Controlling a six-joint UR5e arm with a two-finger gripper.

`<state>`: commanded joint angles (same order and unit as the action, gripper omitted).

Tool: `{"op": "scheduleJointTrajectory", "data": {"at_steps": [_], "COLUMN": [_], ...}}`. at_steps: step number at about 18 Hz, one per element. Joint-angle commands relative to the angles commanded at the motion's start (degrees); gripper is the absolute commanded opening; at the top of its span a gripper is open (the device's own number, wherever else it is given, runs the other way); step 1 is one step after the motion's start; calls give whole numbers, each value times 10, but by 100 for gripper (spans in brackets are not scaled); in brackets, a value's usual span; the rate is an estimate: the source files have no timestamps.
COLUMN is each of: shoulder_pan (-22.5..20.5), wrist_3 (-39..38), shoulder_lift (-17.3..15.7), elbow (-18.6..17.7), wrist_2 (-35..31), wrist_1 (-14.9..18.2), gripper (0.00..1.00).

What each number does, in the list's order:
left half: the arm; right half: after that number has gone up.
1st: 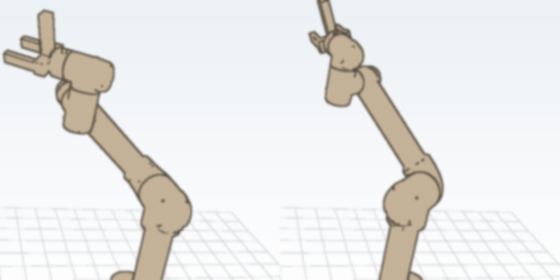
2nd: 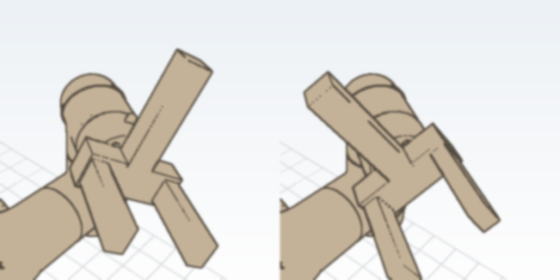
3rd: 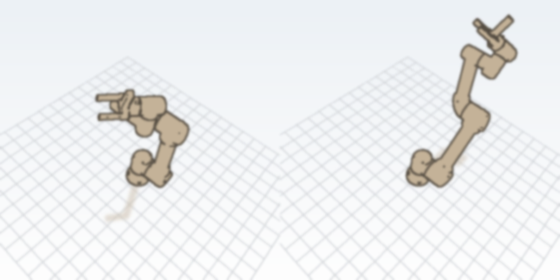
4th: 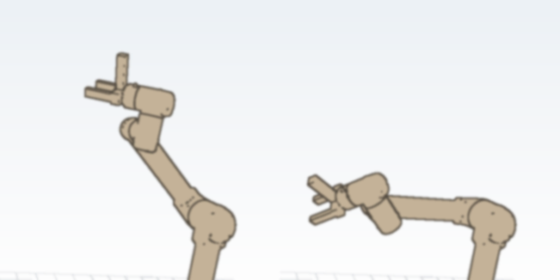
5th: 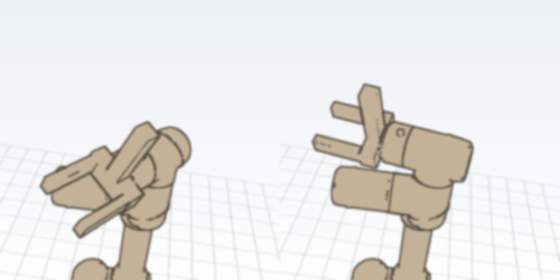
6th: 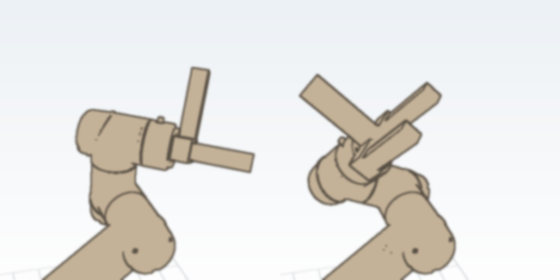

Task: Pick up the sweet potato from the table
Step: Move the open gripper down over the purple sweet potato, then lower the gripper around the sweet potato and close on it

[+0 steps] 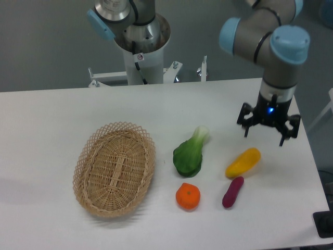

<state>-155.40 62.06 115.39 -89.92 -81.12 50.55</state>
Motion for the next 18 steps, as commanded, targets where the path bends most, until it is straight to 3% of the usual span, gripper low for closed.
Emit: {"op": "scheduleJointTrajectory", "data": {"at_steps": [5,10,18], "shoulder_pan": [35,47,59], "wrist_3": [-27,-22,-23], "shoulder_lift": [56,84,110], "elbow": [5,5,-3], "wrist_2": [-2,-2,-3], "wrist_1": [-65,-74,-120], "gripper": [100,100,100]}}
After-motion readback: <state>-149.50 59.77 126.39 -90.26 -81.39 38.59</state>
